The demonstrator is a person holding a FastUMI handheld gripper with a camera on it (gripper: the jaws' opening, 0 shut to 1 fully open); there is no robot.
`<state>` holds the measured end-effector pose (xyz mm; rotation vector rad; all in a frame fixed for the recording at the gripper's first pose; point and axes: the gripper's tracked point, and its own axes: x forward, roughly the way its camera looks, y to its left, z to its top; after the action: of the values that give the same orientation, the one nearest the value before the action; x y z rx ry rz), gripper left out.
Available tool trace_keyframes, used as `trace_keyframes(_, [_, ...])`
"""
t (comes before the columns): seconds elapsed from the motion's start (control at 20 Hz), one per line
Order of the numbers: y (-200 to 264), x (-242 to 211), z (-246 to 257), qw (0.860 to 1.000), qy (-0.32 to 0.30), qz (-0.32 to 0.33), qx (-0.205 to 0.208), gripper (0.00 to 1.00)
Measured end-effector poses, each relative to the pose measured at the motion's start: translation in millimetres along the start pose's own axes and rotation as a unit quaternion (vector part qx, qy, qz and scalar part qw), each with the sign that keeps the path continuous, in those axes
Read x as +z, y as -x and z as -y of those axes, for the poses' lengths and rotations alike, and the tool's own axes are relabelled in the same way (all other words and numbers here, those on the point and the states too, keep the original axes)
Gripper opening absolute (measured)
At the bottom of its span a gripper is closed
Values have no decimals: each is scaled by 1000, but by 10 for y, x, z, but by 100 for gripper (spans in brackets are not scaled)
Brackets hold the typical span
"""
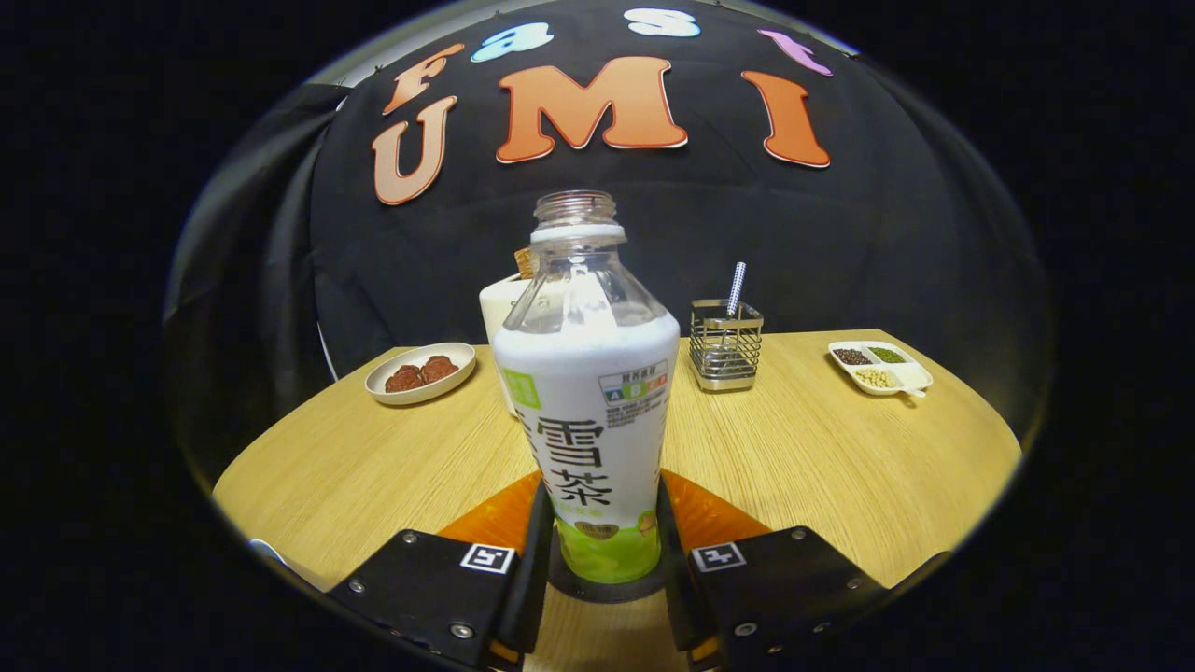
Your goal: Take the bottle from table, then pour the juice into the cup, finally place the bottle on the coaster
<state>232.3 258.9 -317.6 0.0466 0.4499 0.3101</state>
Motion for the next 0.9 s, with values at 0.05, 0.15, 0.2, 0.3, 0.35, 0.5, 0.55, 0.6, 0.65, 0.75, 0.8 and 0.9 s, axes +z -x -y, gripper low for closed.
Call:
trace_keyframes(0.05, [-7,8,2,1000,0,0,-1,54])
trace_keyframes(0.15, [10,5,16,1000,-5,-4,-2,55])
trace_keyframes(0.2, [17,-3,24,1000,-9,-7,-2,57])
trace_keyframes(0.3, [33,-13,31,1000,-13,-12,-2,61])
trace_keyframes(0.35, [42,-25,33,1000,-10,-14,-1,63])
trace_keyframes(0.5, [50,-59,78,1000,12,-17,-10,67])
trace_keyframes(0.55, [69,-47,77,1000,18,-16,-12,73])
trace_keyframes(0.6, [117,-27,52,1000,20,-15,-11,78])
trace_keyframes(0.65, [144,-2,42,1000,20,-13,-10,89])
trace_keyframes(0.75, [246,43,15,1000,21,-8,-11,97])
trace_keyframes(0.8, [319,80,11,1000,20,-7,-11,98])
trace_keyframes(0.9, [501,183,9,1000,17,3,-11,98])
